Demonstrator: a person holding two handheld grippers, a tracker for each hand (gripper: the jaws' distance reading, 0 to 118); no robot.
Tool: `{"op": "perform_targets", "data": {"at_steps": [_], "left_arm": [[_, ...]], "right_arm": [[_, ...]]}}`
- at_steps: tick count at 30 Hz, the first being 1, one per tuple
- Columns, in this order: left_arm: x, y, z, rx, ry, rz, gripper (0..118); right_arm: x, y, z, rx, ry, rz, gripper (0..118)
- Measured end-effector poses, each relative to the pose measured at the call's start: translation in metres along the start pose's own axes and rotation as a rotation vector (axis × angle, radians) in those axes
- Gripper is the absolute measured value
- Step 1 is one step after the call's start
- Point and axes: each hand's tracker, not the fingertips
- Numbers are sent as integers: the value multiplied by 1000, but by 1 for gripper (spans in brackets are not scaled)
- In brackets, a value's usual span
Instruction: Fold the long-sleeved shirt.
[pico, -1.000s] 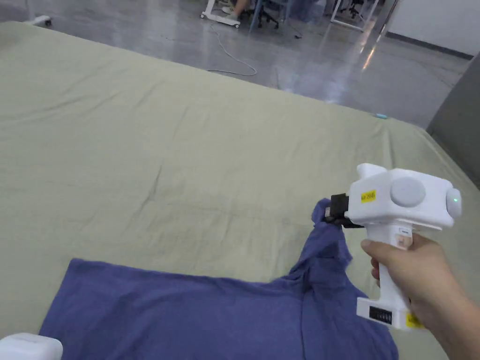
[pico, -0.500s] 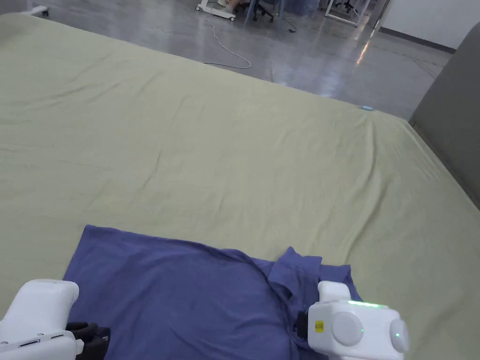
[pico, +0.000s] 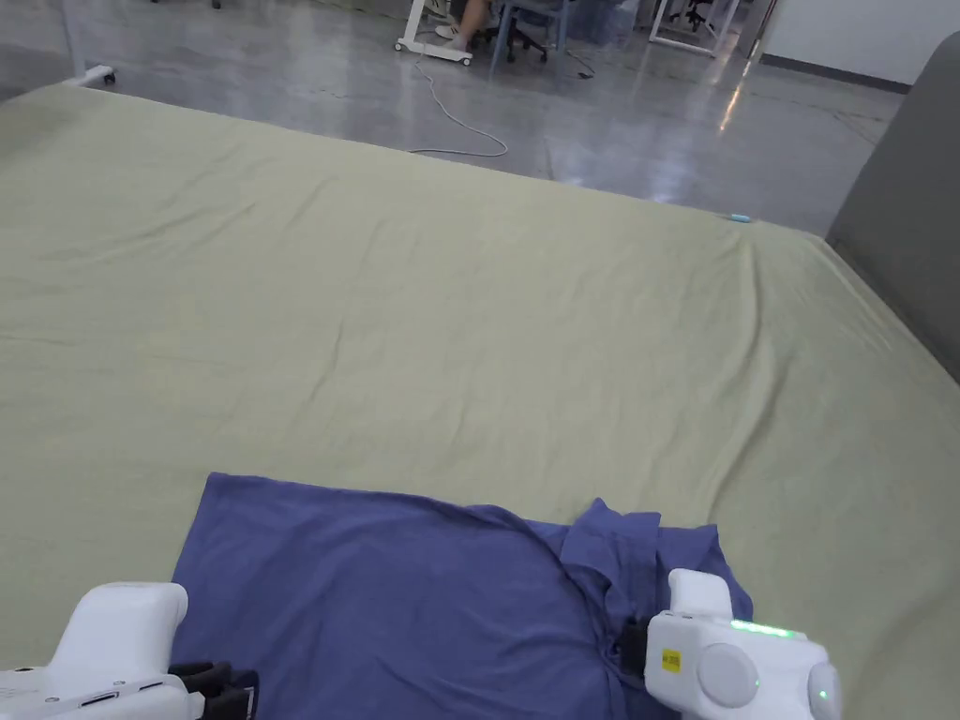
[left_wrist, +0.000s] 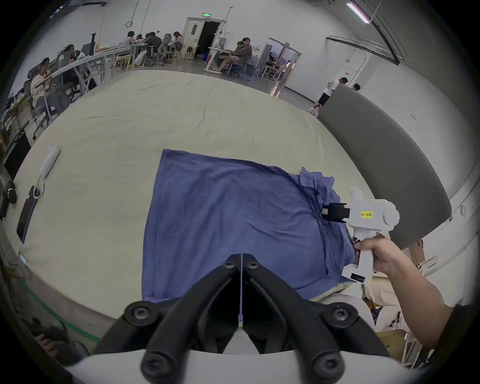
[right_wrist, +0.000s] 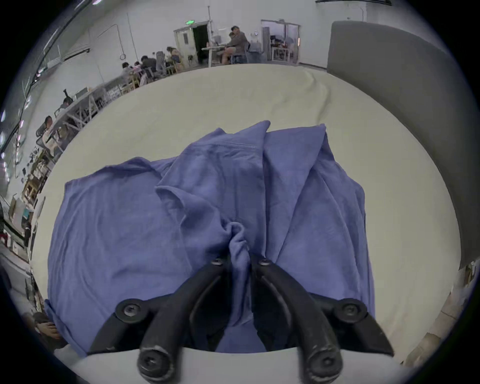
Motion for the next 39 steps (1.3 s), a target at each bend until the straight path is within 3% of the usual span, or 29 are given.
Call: {"op": "perform_targets", "data": {"at_steps": [3,6,9,11,12,13,14,15,16,18,22,25,26,27,28,29,34,35,36,38,39], "left_arm": [[0,2,5,22,-3,10,1],[-2,3,5,45,21,15,39],[-4,2,-1,30,40,7,39],[-5,2,-7,7,46,9,39],[-5,0,-10,-2,51,4,39],[-4,-3,-13,-13,56,-7,38],[-3,-4,-16,-17,55,-15,35],[-3,-6,-18,-15,51,-19,18],[-3,-5,-20,-12,46,-24,0],[-3,-1,-28,-3,57,-27,0],[-16,40,-56,13,64,-5,0],[-33,94,-94,57,140,-4,0],[-40,113,-112,74,183,-4,20],[-48,129,-128,82,213,-10,74],[-57,148,-148,66,277,-20,99],[-68,162,-166,49,307,3,102],[-101,194,-227,-51,394,-3,97],[-105,195,-238,-87,411,-20,86],[-107,193,-247,-118,428,-32,60],[-105,184,-255,-165,422,-56,56],[-101,180,-253,-117,353,-53,51]], "right_arm": [[6,13,42,54,-18,-114,105],[2,8,105,272,-20,-74,107],[-4,-7,135,245,85,-34,107],[-8,-26,144,212,101,-19,107],[-11,-37,146,219,97,-17,99],[-14,-44,143,219,85,-11,79],[-17,-49,140,190,47,2,38],[-18,-52,135,145,8,14,0],[-21,-53,130,119,-1,10,0],[-19,-49,126,142,61,-5,0],[-22,-27,128,194,29,33,0],[-18,-21,131,222,51,6,0],[-17,-24,128,220,62,4,0],[-16,-26,125,212,71,3,0],[-14,-28,123,199,76,4,0],[-11,-30,120,186,76,4,0],[2,-33,109,129,54,-23,0],[5,-32,107,122,48,-28,0],[8,-30,106,113,37,-32,0],[12,-23,108,103,25,-45,0],[17,-18,107,99,26,-52,0]]}}
